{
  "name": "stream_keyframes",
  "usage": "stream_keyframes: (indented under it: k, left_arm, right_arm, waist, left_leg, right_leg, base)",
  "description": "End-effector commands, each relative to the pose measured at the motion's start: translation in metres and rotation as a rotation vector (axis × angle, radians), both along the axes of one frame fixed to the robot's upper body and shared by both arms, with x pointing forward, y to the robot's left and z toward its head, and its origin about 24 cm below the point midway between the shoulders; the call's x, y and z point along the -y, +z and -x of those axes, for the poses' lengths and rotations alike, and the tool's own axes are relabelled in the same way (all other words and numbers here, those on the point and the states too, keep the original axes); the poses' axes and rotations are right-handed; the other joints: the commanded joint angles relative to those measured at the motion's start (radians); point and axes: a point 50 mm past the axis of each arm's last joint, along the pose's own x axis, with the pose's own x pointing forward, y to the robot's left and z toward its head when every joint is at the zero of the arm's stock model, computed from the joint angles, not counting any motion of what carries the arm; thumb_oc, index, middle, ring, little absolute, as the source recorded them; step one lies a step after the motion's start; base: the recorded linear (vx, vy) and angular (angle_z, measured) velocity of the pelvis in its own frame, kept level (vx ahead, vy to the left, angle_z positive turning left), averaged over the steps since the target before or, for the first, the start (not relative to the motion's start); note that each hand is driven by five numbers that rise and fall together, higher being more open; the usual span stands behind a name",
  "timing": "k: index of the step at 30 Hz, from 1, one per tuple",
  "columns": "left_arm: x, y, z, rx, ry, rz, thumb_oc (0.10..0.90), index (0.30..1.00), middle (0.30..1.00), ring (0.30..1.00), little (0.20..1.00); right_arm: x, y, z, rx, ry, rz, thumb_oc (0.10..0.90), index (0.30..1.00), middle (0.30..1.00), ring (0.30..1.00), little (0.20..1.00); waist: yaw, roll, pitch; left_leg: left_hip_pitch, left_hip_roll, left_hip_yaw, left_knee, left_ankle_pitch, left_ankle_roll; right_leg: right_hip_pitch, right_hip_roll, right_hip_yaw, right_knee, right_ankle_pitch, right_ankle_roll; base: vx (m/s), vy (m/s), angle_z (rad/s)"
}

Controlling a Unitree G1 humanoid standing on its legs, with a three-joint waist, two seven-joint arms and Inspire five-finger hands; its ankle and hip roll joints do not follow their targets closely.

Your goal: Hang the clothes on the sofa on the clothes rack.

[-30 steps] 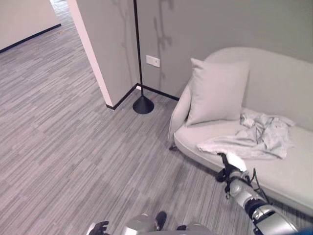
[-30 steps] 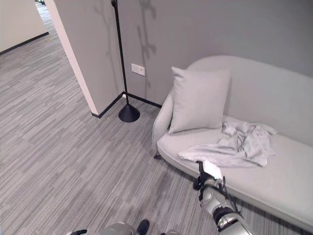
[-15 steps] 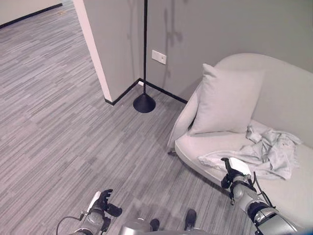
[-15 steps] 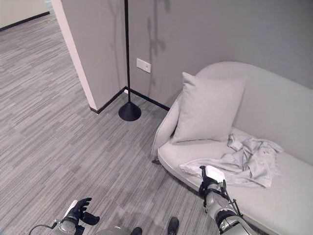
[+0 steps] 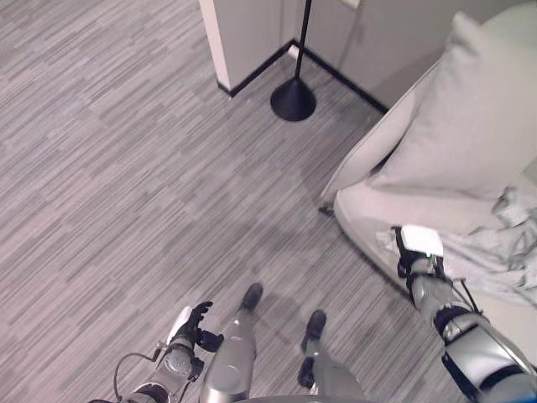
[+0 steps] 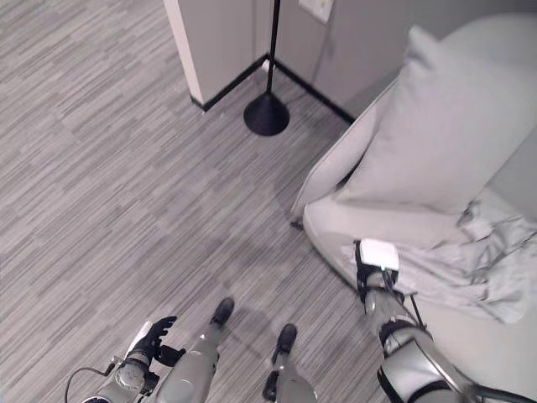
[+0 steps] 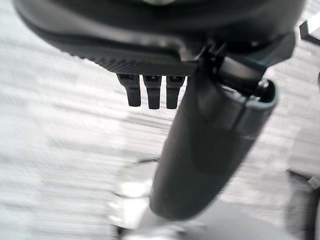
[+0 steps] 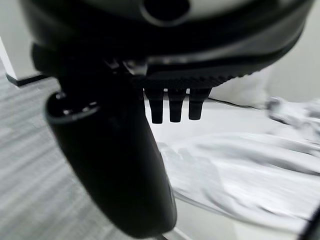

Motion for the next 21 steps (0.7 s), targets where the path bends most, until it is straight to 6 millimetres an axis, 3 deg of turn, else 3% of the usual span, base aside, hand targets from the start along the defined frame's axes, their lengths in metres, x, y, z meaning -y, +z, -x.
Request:
stream_keyframes:
  k: [1, 2, 3, 7, 11, 12, 21]
  left_arm:
    - [-0.003, 0.011, -0.018, 0.088, -0.059, -0.068, 0.800, 0.900, 0.900, 0.900, 0.900]
    - [-0.003, 0.011, -0.018, 0.088, -0.059, -0.068, 0.800, 0.900, 0.900, 0.900, 0.900]
    - [0.000, 0.014, -0.026, 0.115, -0.082, -0.082, 0.800, 0.900, 0.900, 0.900, 0.900]
    - [0.010, 0.027, -0.045, 0.209, -0.151, -0.114, 0.800, 0.900, 0.900, 0.900, 0.900]
    - [0.015, 0.038, -0.057, 0.285, -0.199, -0.143, 0.800, 0.900, 0.900, 0.900, 0.900]
    - [0.018, 0.042, -0.062, 0.314, -0.219, -0.155, 0.800, 0.900, 0.900, 0.900, 0.900]
    - [0.021, 0.047, -0.066, 0.363, -0.249, -0.205, 0.800, 0.900, 0.900, 0.900, 0.900]
  right_arm:
    - [0.045, 0.075, -0.011, 0.238, -0.025, 0.254, 0.800, 0.900, 0.900, 0.900, 0.900]
    - [0.045, 0.075, -0.011, 0.239, -0.025, 0.254, 0.800, 0.900, 0.900, 0.900, 0.900]
    - [0.052, 0.094, -0.013, 0.301, -0.034, 0.309, 0.800, 0.900, 0.900, 0.900, 0.900]
    - [0.068, 0.113, -0.010, 0.343, -0.098, 0.419, 0.800, 0.900, 0.900, 0.900, 0.900]
    - [0.079, 0.130, -0.007, 0.392, -0.139, 0.499, 0.800, 0.900, 0.900, 0.900, 0.900]
    - [0.086, 0.142, -0.004, 0.410, -0.157, 0.546, 0.800, 0.900, 0.900, 0.900, 0.900]
    - [0.093, 0.150, 0.000, 0.448, -0.196, 0.562, 0.800, 0.900, 0.900, 0.900, 0.900]
  waist:
    - [-0.019, 0.020, 0.009]
    - [-0.019, 0.020, 0.008]
    - [-0.030, 0.033, 0.025]
    - [-0.039, 0.057, 0.050]
    - [-0.048, 0.065, 0.067]
    - [-0.053, 0.065, 0.079]
    - [-0.069, 0.071, 0.132]
  left_leg:
    - [0.036, 0.022, -0.025, -0.058, -0.032, 0.036]
    - [0.034, 0.022, -0.024, -0.058, -0.031, 0.036]
    - [0.015, 0.016, -0.025, -0.058, -0.031, 0.037]
    - [-0.012, 0.003, -0.038, -0.058, -0.020, 0.033]
    - [-0.028, -0.002, -0.048, -0.058, -0.011, 0.028]
    - [-0.033, -0.002, -0.055, -0.058, -0.007, 0.026]
    - [-0.061, -0.006, -0.083, -0.058, 0.013, 0.020]
  right_leg:
    - [-0.066, -0.008, -0.005, 0.128, -0.108, -0.023]
    - [-0.068, -0.009, -0.005, 0.131, -0.110, -0.023]
    - [-0.111, -0.019, 0.001, 0.176, -0.123, -0.026]
    - [-0.152, -0.029, 0.000, 0.218, -0.141, -0.023]
    - [-0.173, -0.030, 0.001, 0.246, -0.154, -0.022]
    - [-0.183, -0.027, 0.004, 0.264, -0.163, -0.023]
    - [-0.259, -0.029, 0.020, 0.376, -0.213, -0.039]
  base:
    - [-0.03, 0.045, -0.11]
    - [-0.04, 0.083, -0.02]
    - [0.00, 0.042, 0.01]
    - [0.03, 0.003, 0.00]
    - [0.04, -0.021, 0.06]
    - [0.04, -0.043, 0.01]
    - [0.04, -0.064, 0.00]
